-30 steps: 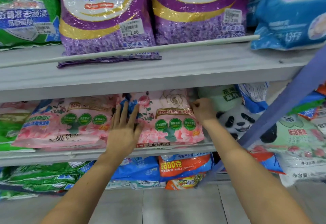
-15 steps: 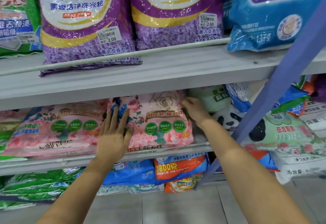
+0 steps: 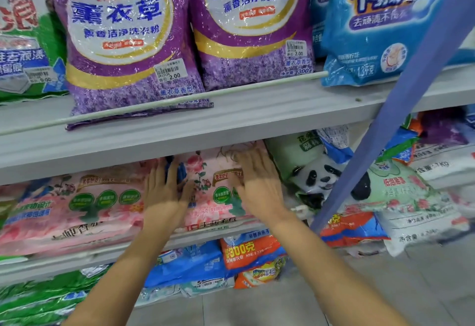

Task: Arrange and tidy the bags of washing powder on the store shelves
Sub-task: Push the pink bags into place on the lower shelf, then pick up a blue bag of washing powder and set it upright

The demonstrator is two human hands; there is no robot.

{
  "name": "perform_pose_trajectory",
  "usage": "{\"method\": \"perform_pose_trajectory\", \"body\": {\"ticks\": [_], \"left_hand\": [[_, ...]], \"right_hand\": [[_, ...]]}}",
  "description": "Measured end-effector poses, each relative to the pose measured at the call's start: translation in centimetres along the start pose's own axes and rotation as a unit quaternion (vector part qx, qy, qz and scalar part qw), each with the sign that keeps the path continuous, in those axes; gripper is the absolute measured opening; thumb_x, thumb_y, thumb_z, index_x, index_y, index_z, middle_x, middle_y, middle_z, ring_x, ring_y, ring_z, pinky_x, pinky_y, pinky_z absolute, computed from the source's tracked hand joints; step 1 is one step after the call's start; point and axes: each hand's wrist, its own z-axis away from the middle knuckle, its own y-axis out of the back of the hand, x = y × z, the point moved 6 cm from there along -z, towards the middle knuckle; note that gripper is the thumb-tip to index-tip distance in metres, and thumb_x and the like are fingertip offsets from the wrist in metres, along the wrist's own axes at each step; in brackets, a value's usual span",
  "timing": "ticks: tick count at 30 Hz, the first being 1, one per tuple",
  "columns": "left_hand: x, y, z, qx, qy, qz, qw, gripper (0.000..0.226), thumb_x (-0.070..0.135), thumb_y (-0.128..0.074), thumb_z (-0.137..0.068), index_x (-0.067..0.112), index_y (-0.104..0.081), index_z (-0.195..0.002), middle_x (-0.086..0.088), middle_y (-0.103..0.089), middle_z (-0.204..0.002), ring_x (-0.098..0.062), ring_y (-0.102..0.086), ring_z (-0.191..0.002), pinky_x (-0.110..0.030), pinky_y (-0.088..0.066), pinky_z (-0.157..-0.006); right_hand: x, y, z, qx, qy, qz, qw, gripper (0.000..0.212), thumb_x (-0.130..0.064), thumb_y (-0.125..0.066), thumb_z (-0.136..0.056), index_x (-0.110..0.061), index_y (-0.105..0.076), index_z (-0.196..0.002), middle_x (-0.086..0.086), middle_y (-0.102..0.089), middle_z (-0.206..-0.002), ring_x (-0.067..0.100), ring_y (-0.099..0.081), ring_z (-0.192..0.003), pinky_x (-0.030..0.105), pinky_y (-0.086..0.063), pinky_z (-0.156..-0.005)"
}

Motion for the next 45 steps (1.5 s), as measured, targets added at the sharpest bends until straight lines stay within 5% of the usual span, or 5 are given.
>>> {"method": "perform_pose_trajectory", "body": {"ticks": [9, 13, 21, 28, 45], "left_hand": [[-0.1, -1.5, -0.4, -0.035, -0.008, -0.042, 0.998, 0.071, 0.056, -0.023, -0.093, 0.016, -0.017, -0.152, -0.018, -0.011, -0.158, -0.037, -0.012, -0.146, -0.049, -0.015, -0.118], [-0.1, 0.3, 0.0, -0.047, -0.002, 0.049, 0.998, 0.066, 0.052, -0.036, -0.094, 0.014, -0.032, -0.147, -0.014, -0.015, -0.158, -0.034, -0.017, -0.145, -0.047, -0.014, -0.118], [0.8, 4.5, 3.9, -0.030, -0.004, 0.240, 0.970, 0.032, 0.021, -0.061, -0.090, 0.008, -0.059, -0.120, -0.009, -0.065, -0.115, -0.023, -0.064, -0.091, -0.042, -0.054, -0.083], [3.8, 5.6, 6.3, -0.009, 0.021, 0.363, 0.932, 0.012, 0.011, -0.064, -0.086, 0.023, -0.066, -0.086, 0.005, -0.071, -0.085, -0.016, -0.067, -0.080, -0.015, -0.049, -0.064], [19.8, 1.5, 12.2, 0.101, 0.135, 0.414, 0.894, 0.018, 0.013, -0.063, -0.086, 0.030, -0.068, -0.086, 0.009, -0.074, -0.085, -0.009, -0.069, -0.082, -0.018, -0.053, -0.072]], "right_hand": [[3.0, -4.5, 1.7, -0.144, -0.056, 0.056, 0.986, 0.068, -0.059, -0.025, -0.094, -0.031, 0.000, -0.150, 0.004, 0.006, -0.159, 0.027, 0.002, -0.146, 0.043, -0.028, -0.112], [1.0, -0.8, 2.9, -0.098, -0.027, 0.008, 0.995, 0.060, -0.045, -0.040, -0.096, -0.025, -0.019, -0.149, 0.006, -0.014, -0.158, 0.024, -0.011, -0.146, 0.038, -0.006, -0.119], [3.1, 11.1, 13.3, 0.138, -0.147, -0.145, 0.969, 0.021, -0.018, -0.055, -0.089, -0.032, -0.058, -0.104, -0.023, -0.057, -0.103, 0.001, -0.052, -0.097, 0.035, -0.049, -0.081], [13.3, 18.8, 14.5, 0.220, -0.237, -0.056, 0.945, 0.020, 0.005, -0.064, -0.083, -0.012, -0.065, -0.093, -0.003, -0.062, -0.086, 0.030, -0.061, -0.084, 0.027, -0.043, -0.082], [21.5, 16.1, -0.5, -0.018, 0.193, 0.223, 0.955, 0.066, -0.033, -0.092, -0.036, -0.013, -0.074, -0.096, 0.005, -0.072, -0.090, 0.025, -0.069, -0.078, 0.033, -0.054, -0.071]]}}
